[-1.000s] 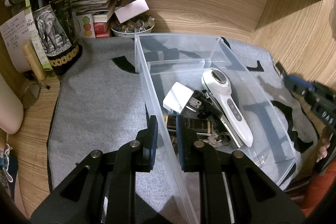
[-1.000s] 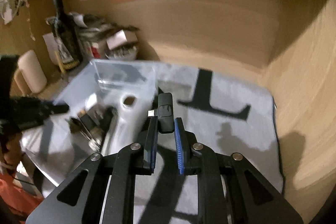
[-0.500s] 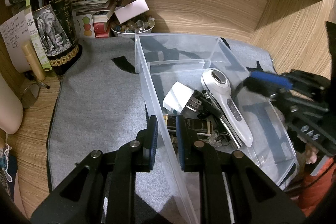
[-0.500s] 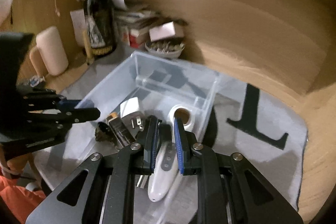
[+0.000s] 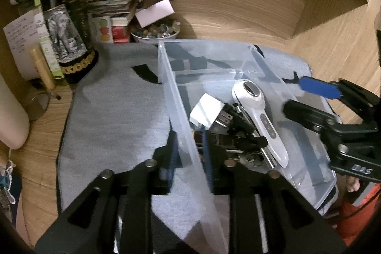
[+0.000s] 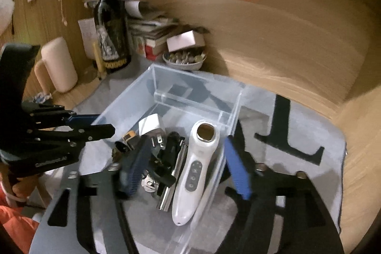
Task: Organize rigid objects
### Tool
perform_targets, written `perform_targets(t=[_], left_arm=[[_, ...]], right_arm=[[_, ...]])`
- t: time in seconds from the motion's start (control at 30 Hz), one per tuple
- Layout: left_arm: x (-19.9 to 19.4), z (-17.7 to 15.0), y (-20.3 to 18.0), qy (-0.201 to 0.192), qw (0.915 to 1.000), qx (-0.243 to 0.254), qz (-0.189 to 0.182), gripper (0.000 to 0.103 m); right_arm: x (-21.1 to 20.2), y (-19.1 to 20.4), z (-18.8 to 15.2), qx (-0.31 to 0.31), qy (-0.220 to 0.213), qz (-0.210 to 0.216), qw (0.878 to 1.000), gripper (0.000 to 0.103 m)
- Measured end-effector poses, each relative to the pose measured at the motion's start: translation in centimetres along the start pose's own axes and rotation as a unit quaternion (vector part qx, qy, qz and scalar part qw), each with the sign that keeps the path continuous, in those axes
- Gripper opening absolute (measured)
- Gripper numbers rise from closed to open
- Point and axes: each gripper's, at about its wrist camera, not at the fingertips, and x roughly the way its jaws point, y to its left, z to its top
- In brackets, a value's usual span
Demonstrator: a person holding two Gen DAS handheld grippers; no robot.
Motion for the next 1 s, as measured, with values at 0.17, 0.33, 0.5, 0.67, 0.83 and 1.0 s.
perform_targets(t=[0.17,0.33,0.5,0.67,0.83,1.0], left_arm=[[-2.1,0.1,0.2,-0.043,0.9988,-0.011,0.021,0.070],[-4.7,0.0,-1.1,-0.092,0.9952,0.005,0.032,0.087],[-7.8,-0.6,-3.0,-0.161,0.9857,0.027,0.041,0.094],[-10.8,-1.3,-4.8,-0.219,0.9740,0.040,0.040,0.102],[-13.2,-2.5,-6.4,-0.257,0.9642,0.052,0.038,0.103],[-14.9,-3.7,-7.8,-0.285,0.9552,0.067,0.041,0.103]], right_arm=[[-2.2,-0.5,0.0,0.016,-0.030,-0.010,0.999,0.083],[-4.6,-0.8,-0.6,0.035,-0.066,-0.029,0.997,0.096],[-7.8,-0.7,-1.6,0.041,-0.114,-0.063,0.991,0.103],[-10.5,-0.7,-2.3,0.049,-0.149,-0.076,0.985,0.103],[-13.0,-0.8,-3.2,0.058,-0.185,-0.079,0.978,0.103],[-14.6,-0.6,-3.8,0.055,-0.206,-0.079,0.974,0.103]])
